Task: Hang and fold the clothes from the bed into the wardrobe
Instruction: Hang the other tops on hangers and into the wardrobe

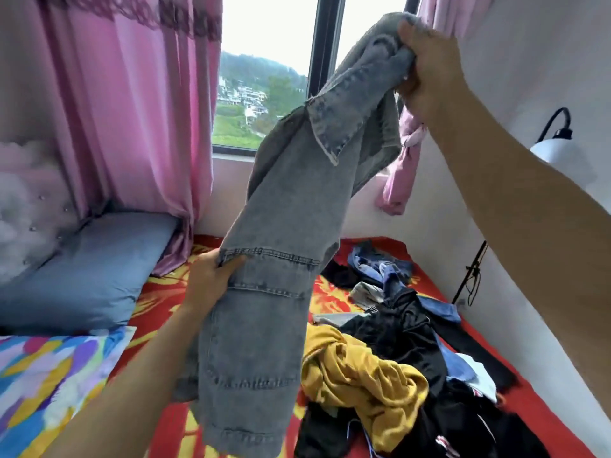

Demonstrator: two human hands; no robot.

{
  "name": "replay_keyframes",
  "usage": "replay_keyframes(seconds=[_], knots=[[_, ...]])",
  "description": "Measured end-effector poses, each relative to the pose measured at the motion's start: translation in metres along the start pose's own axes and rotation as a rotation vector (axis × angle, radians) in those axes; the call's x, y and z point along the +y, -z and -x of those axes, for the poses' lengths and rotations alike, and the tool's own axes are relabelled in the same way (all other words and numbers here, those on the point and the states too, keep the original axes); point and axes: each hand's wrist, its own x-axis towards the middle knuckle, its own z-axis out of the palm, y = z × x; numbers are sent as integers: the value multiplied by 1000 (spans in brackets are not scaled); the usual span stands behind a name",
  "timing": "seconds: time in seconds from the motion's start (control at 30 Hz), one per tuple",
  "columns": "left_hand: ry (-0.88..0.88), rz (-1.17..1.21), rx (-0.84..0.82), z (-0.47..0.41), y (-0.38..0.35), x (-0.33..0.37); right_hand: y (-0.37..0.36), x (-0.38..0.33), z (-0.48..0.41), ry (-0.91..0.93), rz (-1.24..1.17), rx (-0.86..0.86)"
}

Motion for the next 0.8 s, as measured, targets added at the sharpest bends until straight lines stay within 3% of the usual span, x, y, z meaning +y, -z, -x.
replay_keyframes(seconds=[0.13,0.27,0.33,0.43,0.5,0.57,0.67,0.73,0.8], knots=[[-12,-292,182,-11,74,-14,-8,38,-9,-123,-6,-51],[132,-664,188,31,116,-48,-32,103,-1,-387,-58,-92],[234,-852,34,66,120,-78,-32,152,8,-574,193,-122],[562,-1062,-547,127,112,-126,-25,229,45,-770,800,-497],[726,-1052,-782,158,100,-141,-20,262,85,-740,1205,-844],[736,-1003,-770,172,87,-144,-19,283,127,-670,1368,-1113],[675,-924,-691,169,68,-143,-19,301,164,-545,1344,-1327],[616,-854,-649,160,56,-137,-15,299,169,-513,1252,-1356],[537,-797,-635,144,41,-127,-11,282,162,-370,1182,-1391]])
